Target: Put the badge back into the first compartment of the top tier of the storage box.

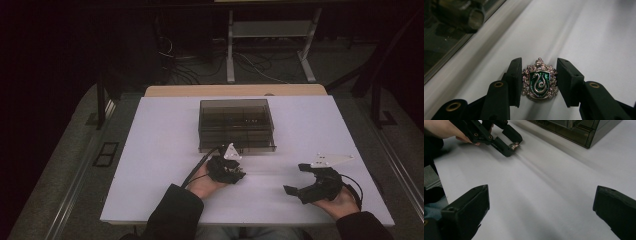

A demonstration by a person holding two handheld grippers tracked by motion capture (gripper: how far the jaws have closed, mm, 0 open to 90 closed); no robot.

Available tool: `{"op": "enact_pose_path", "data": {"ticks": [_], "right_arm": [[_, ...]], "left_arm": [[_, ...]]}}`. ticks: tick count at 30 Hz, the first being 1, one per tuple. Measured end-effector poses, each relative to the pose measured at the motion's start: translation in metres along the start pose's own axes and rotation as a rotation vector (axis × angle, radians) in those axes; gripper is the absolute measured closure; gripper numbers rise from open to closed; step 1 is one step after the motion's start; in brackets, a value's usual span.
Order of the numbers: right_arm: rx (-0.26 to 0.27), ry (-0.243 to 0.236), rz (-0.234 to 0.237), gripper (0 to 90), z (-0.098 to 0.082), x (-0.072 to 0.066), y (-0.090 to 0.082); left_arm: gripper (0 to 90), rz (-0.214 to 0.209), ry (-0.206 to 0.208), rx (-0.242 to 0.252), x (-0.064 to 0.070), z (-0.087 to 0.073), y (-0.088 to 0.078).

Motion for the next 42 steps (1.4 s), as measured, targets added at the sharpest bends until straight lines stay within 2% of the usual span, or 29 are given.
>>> {"op": "enact_pose_path", "data": {"ticks": [11,15,17,22,25,29,34,36,42], "right_arm": [[-0.004,0.001,0.001,0.4,0.0,0.001,0.0],[-0.005,0.003,-0.001,0.4,-0.001,0.001,0.0],[-0.007,0.004,0.0,0.4,-0.001,0.001,0.0],[-0.008,0.003,0.0,0.4,-0.001,0.001,0.0],[-0.009,0.004,0.0,0.4,-0.001,0.0,0.0],[-0.009,0.006,0.001,0.4,-0.001,0.0,0.001],[-0.008,0.006,0.0,0.4,-0.001,0.001,0.0],[0.003,0.009,0.002,0.4,-0.001,0.001,0.0],[0.037,0.034,0.023,0.4,0.0,0.001,-0.002]], "left_arm": [[56.6,-0.042,0.008,-0.007,0.004,0.002,-0.004],[56.6,-0.054,-0.003,0.009,0.006,0.003,-0.006],[56.6,-0.067,0.01,0.002,0.005,0.004,-0.008],[56.6,-0.098,-0.007,0.002,0.007,0.005,-0.014],[56.6,-0.111,0.007,-0.009,0.008,0.006,-0.018],[56.6,-0.123,0.006,-0.016,0.009,0.007,-0.023],[56.6,-0.139,0.014,-0.008,0.011,0.011,-0.028],[56.7,-0.14,0.037,-0.011,0.011,0.014,-0.031],[56.7,-0.152,0.05,-0.003,0.014,0.021,-0.037]]}}
Point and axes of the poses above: each handheld gripper's, and its own axes: y roughly forward along the jaws, z roughly out of its top, x roughly to its right, the point moved 1 cm from there along y, roughly forward along the jaws, and after that the axes turned 6 degrees about y, right-handed, at the moved point
